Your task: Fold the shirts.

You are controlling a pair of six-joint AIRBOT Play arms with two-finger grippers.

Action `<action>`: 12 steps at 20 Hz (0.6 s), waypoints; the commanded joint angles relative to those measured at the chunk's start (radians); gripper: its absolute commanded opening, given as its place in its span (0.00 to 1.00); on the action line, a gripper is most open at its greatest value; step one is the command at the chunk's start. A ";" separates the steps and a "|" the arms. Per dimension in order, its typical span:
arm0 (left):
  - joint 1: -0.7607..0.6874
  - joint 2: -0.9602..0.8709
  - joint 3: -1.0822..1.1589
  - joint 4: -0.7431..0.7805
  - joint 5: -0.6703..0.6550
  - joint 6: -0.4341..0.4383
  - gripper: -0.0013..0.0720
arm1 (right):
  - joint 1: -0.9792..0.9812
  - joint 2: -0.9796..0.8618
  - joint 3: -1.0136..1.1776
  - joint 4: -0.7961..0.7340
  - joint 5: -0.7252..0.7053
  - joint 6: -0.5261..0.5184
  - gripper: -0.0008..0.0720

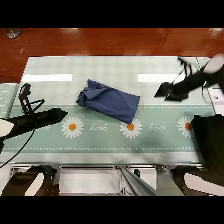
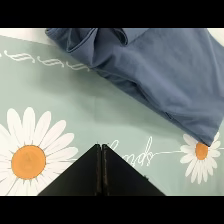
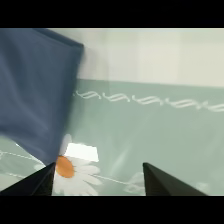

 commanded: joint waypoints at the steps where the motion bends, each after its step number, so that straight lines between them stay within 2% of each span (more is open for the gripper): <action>1: 0.000 -0.010 0.000 0.000 0.001 0.019 0.05 | 0.075 0.040 -0.331 0.177 -0.294 0.013 0.86; 3: 0.000 -0.010 0.000 0.001 0.000 0.019 0.05 | 0.140 -0.037 -0.329 0.271 -0.336 -0.010 0.86; 6: 0.000 -0.010 0.000 0.001 0.008 0.019 0.05 | 0.204 -0.147 -0.267 0.429 -0.354 -0.100 0.86; 9: 0.000 -0.010 0.000 0.001 0.026 0.019 0.05 | 0.249 -0.249 -0.158 0.456 -0.348 -0.088 0.82; 10: 0.000 -0.010 0.000 0.001 0.026 0.019 0.05 | 0.265 -0.280 -0.121 0.485 -0.336 -0.081 0.60; 11: 0.000 -0.010 0.000 0.001 0.026 0.019 0.05 | 0.278 -0.307 -0.072 0.519 -0.296 -0.124 0.07; 12: 0.000 -0.010 0.000 0.001 0.026 0.019 0.05 | 0.285 -0.317 -0.017 0.530 -0.256 -0.171 0.04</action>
